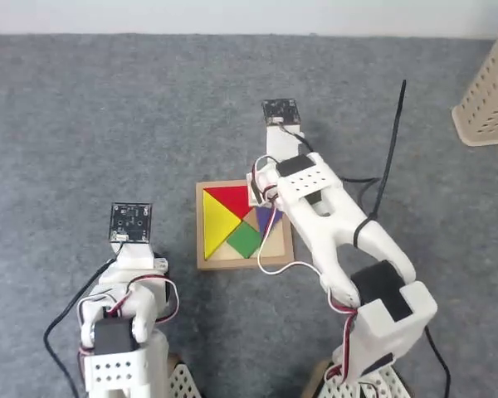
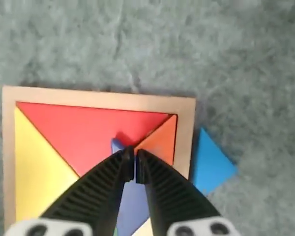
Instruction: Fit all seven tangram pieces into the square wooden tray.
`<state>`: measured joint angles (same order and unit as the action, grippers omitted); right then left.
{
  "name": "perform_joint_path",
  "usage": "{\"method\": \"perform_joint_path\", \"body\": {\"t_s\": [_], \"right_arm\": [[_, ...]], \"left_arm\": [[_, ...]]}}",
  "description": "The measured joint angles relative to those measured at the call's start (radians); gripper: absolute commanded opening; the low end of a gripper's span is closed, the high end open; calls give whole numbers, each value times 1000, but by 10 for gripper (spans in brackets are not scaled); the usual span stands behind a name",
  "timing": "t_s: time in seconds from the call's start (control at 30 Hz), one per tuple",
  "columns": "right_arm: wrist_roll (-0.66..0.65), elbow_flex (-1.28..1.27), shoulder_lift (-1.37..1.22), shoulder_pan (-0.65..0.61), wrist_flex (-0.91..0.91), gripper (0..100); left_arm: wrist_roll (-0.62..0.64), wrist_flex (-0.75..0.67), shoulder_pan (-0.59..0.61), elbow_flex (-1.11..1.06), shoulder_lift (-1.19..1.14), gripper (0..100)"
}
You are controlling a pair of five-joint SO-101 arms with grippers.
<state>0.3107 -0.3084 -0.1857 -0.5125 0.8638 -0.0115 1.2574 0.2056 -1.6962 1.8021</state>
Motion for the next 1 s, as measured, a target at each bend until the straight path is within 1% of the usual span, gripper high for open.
{"method": "perform_joint_path", "body": {"t_s": [0.13,0.3,0.47,0.67,0.77,0.9,1.0], "right_arm": [[-11,-11,2,-3,-14,6],[-18,-25,2,-3,-87,6],[-20,-34,2,-2,-92,6],[-20,-34,2,-2,-18,6],[-20,-34,2,18,18,6],[-17,-61,2,64,28,6],[-15,-80,3,72,25,6]], "left_arm": [[0,0,0,0,0,12],[0,0,0,0,0,12],[0,0,0,0,0,12],[0,0,0,0,0,12],[0,0,0,0,0,12],[0,0,0,0,0,12],[0,0,0,0,0,12]]}}
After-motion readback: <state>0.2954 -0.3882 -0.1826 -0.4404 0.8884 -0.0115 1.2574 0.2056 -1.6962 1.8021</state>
